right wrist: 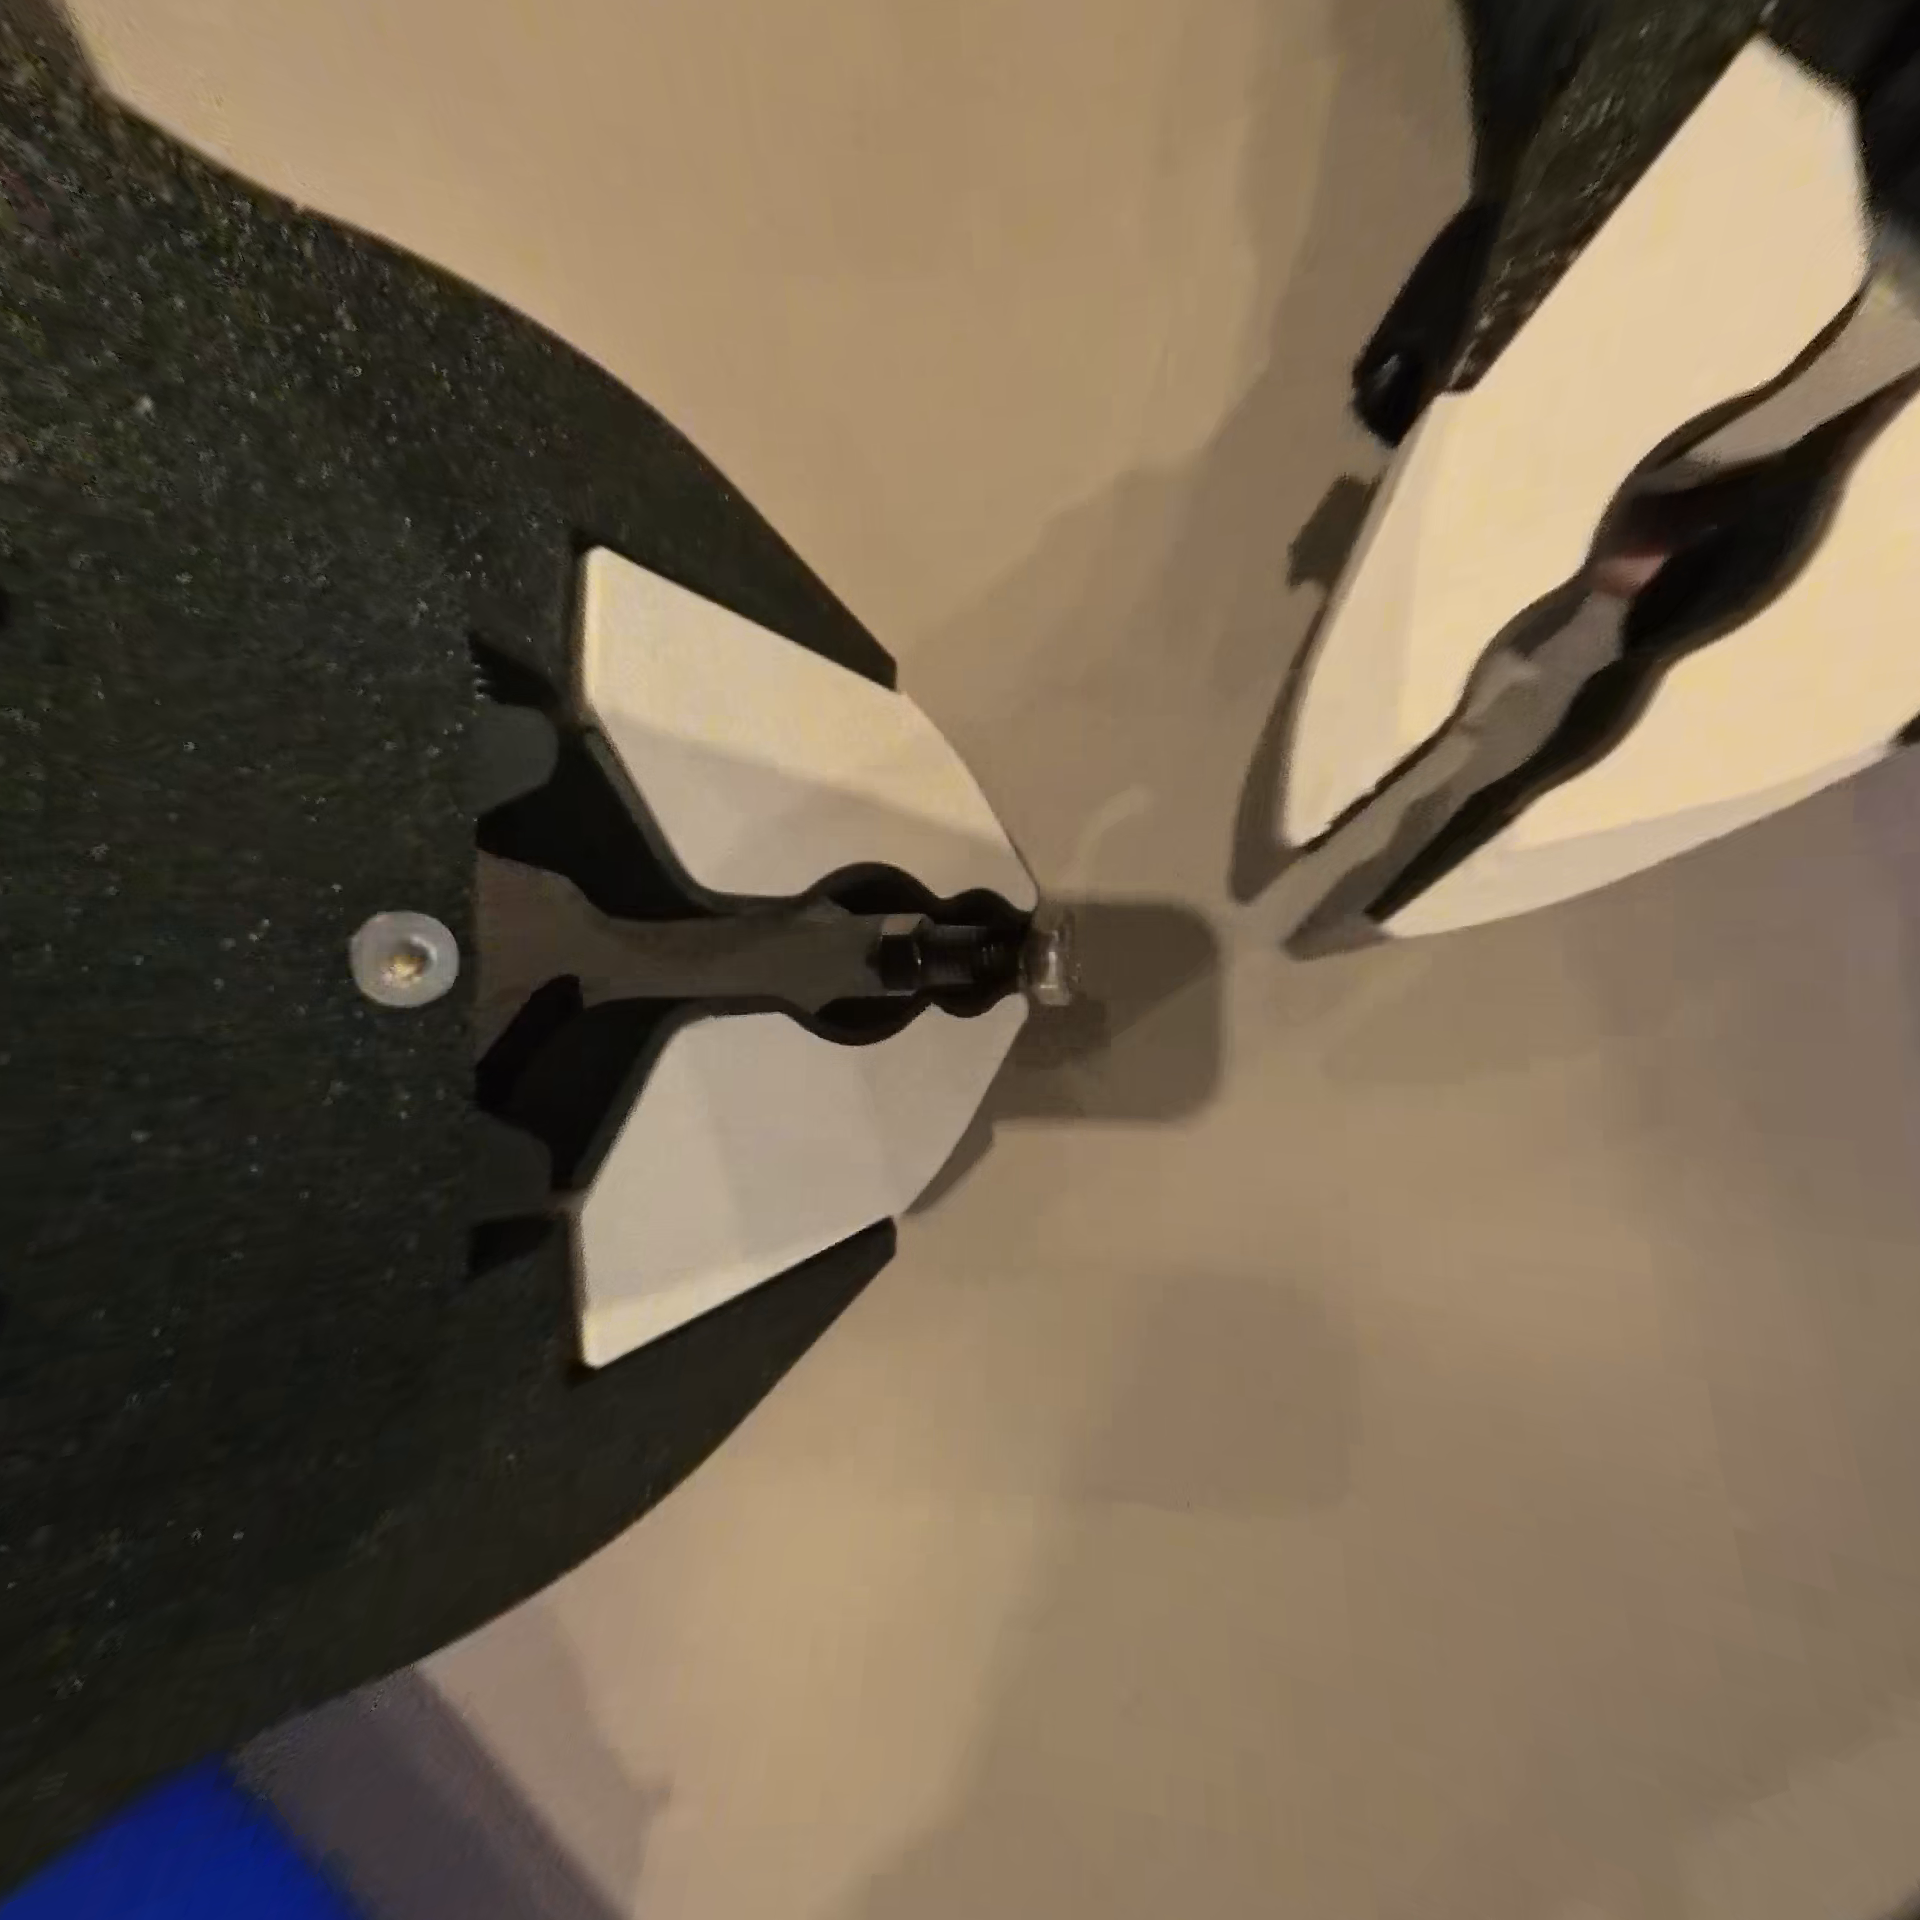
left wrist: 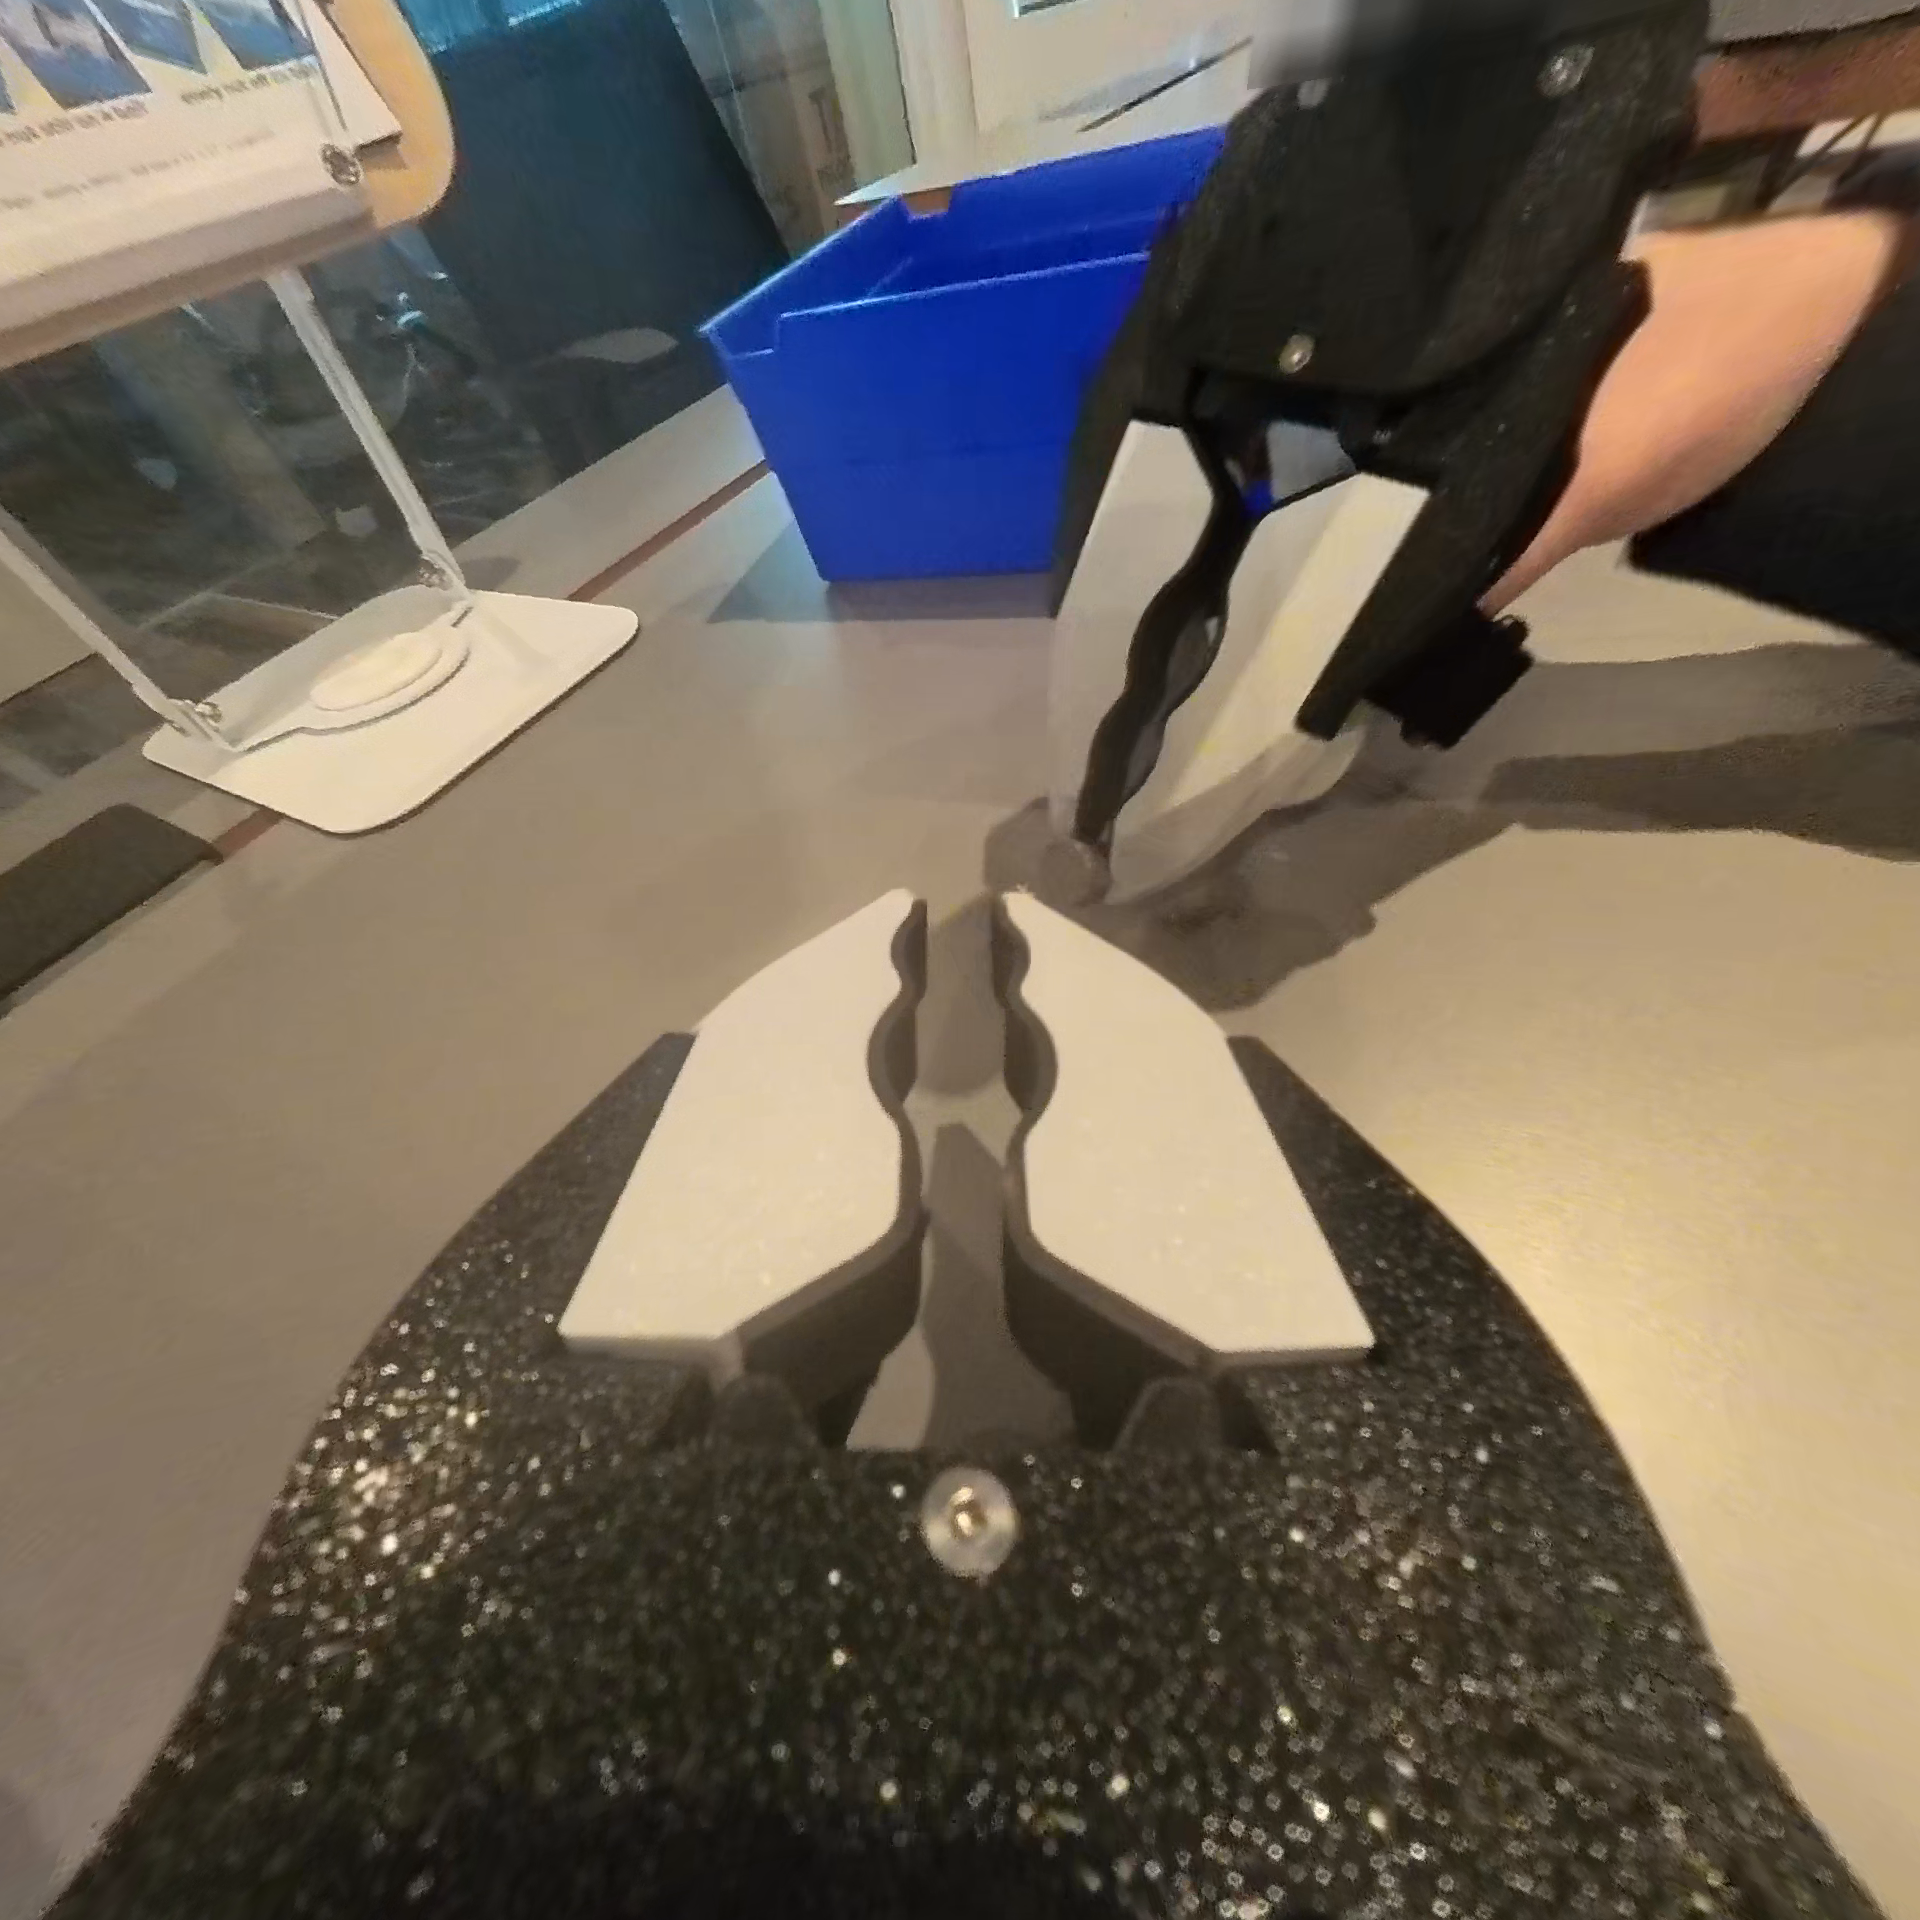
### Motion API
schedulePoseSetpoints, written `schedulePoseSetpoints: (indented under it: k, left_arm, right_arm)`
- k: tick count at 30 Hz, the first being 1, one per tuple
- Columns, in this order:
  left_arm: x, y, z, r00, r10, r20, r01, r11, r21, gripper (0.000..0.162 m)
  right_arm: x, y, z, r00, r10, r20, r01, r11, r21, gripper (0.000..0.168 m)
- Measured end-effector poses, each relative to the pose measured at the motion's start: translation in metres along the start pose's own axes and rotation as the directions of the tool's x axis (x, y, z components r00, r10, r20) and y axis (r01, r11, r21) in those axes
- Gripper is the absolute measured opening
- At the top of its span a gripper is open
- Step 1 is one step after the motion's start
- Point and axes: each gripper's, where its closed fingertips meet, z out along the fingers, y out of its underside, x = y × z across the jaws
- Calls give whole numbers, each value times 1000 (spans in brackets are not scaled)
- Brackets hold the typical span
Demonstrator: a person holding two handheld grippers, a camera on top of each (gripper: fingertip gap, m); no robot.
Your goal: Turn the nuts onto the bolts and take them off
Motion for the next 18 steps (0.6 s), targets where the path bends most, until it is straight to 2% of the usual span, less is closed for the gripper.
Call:
schedulePoseSetpoints:
  k: [6,10,14,18]
  left_arm:
    - [-7,2,-2,998,-55,2,55,998,-15,18]
    - [-16,2,-5,995,-90,31,90,996,-6,18]
    - [-17,3,-5,994,-100,33,100,995,-11,18]
    - [-11,9,-2,996,-86,8,86,995,-55,18]
  right_arm:
    - [-3,-17,11,987,-136,-90,147,981,128,10]
    - [-7,-24,21,995,-96,-38,102,970,220,10]
    - [-6,-19,26,998,-53,18,49,976,212,11]
    - [-8,-17,25,996,-88,11,84,975,207,10]
